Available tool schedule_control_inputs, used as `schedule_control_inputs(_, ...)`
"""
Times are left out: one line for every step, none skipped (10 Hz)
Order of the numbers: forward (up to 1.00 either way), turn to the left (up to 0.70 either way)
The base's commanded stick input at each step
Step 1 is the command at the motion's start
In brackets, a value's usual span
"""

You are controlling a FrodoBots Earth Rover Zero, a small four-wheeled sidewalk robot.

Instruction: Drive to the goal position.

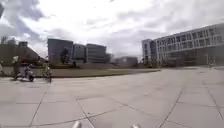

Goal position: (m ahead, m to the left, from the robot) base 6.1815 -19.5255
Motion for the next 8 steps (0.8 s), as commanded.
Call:
schedule_control_inputs(0.70,-0.29)
schedule_control_inputs(0.70,-0.29)
schedule_control_inputs(0.70,-0.29)
schedule_control_inputs(0.70,-0.29)
schedule_control_inputs(0.70,-0.29)
schedule_control_inputs(0.70,-0.29)
schedule_control_inputs(0.70,-0.29)
schedule_control_inputs(0.70,-0.29)
